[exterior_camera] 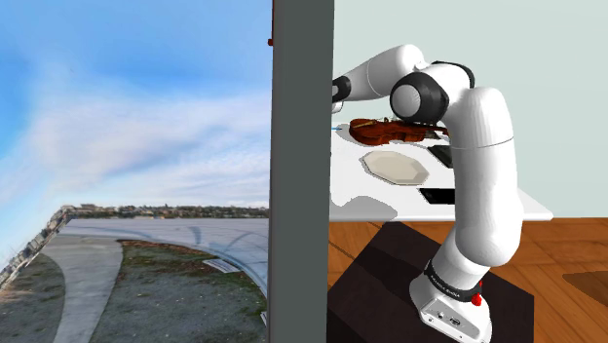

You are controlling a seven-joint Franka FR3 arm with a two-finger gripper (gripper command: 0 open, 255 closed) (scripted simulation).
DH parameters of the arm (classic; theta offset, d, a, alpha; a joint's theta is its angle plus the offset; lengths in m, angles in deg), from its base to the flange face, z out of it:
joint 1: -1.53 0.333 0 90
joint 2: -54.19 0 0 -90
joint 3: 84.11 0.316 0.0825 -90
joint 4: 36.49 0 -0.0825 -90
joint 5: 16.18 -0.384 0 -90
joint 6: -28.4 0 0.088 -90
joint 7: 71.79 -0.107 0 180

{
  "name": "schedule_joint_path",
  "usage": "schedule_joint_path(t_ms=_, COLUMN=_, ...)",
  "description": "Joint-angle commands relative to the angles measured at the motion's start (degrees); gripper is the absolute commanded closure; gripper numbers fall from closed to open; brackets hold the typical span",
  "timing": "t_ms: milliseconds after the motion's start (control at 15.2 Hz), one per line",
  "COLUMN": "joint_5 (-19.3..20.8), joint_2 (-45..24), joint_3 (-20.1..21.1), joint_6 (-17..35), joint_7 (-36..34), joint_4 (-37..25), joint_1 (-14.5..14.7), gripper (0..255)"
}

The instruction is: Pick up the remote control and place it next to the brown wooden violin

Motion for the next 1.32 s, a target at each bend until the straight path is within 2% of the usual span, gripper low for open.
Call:
schedule_joint_path(t_ms=0, joint_5=-0.25, joint_2=-0.88, joint_3=0.15, joint_6=1.11, joint_7=0.16, joint_4=0.22, joint_1=-0.14, gripper=0)
schedule_joint_path(t_ms=594, joint_5=-0.31, joint_2=-1.13, joint_3=0.19, joint_6=1.41, joint_7=0.19, joint_4=0.28, joint_1=-0.18, gripper=0)
schedule_joint_path(t_ms=660, joint_5=-0.31, joint_2=-1.13, joint_3=0.19, joint_6=1.41, joint_7=0.19, joint_4=0.28, joint_1=-0.18, gripper=255)
schedule_joint_path(t_ms=1254, joint_5=-0.32, joint_2=-1.13, joint_3=0.19, joint_6=1.42, joint_7=0.20, joint_4=0.28, joint_1=-0.18, gripper=255)
